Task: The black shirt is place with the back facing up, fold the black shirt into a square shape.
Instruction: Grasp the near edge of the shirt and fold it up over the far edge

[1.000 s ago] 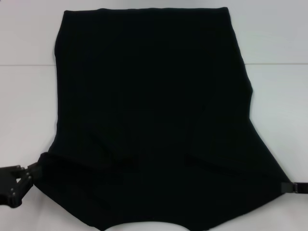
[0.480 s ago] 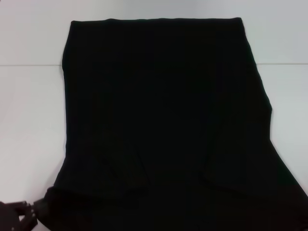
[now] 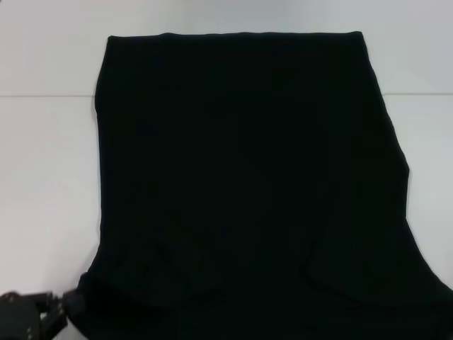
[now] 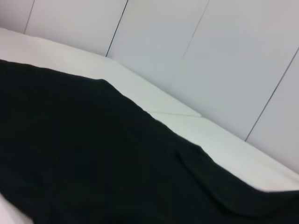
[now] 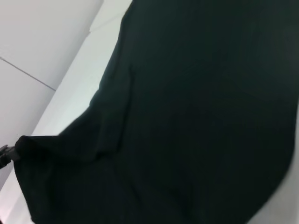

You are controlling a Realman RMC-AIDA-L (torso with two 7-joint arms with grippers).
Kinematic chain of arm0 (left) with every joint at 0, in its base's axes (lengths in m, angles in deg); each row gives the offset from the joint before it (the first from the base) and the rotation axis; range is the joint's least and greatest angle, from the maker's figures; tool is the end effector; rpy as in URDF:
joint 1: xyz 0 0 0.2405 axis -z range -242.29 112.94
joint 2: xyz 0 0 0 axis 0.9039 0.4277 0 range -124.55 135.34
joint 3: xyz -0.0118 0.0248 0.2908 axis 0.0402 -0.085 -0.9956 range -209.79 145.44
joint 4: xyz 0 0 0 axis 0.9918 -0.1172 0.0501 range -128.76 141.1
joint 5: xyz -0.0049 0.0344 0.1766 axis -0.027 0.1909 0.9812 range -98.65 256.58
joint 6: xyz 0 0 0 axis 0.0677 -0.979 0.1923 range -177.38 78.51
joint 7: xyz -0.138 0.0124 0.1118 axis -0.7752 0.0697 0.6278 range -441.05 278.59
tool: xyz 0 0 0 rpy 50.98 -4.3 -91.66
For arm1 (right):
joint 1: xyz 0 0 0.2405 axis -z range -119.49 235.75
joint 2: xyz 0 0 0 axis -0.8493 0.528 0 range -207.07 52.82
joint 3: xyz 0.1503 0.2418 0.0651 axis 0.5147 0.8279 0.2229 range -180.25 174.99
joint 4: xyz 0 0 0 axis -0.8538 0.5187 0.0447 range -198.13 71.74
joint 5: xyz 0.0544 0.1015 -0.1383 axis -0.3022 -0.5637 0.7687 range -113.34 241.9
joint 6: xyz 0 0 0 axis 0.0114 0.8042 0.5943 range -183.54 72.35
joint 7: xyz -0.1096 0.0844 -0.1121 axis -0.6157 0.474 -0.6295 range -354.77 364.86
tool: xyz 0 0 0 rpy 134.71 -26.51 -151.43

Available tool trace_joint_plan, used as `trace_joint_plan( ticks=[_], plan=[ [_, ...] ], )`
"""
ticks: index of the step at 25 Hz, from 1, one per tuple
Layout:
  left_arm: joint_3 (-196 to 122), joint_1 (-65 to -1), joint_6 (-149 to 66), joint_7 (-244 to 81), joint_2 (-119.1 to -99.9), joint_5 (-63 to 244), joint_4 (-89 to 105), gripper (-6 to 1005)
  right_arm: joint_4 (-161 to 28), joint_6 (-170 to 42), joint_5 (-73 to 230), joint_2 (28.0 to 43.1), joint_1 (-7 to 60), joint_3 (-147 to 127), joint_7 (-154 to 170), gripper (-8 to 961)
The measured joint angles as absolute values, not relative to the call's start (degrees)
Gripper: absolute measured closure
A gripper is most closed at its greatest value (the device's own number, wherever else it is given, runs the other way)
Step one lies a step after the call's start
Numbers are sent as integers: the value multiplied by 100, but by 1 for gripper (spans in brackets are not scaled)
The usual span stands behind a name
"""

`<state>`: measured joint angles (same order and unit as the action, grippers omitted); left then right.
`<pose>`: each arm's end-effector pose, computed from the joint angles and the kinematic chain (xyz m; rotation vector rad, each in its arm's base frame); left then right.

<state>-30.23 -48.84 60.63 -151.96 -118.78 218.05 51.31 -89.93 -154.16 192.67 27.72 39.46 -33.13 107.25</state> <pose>-0.3401 0.2103 -0.0220 -2.4080 -0.9823 -0.8107 0.3815 0.2392 0.0265 -2.4630 1.6282 0.5216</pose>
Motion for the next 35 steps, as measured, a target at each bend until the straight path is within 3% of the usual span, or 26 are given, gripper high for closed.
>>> trace_joint_plan(
  ticks=[6, 15, 19, 35],
  plan=[
    [-3062, -4267, 5698, -15650, -11801, 21791, 5003, 963, -8993, -15264, 19258, 2881, 3547, -3179, 10774, 926],
    [-3121, -3172, 4526, -16091, -11379, 21785, 4408, 959, -9039, -14845, 19226, 2897, 2907, -2568, 11090, 927],
    [-3234, -2734, 3733, -16308, -11258, 21774, 4211, 958, -8994, -14234, 19248, 2974, 2482, -2602, 11313, 927],
    [-3851, -1547, 482, -16673, -11182, 21685, 3632, 951, -8480, -10909, 19241, 3451, 937, -2864, 11489, 926]
  ],
)
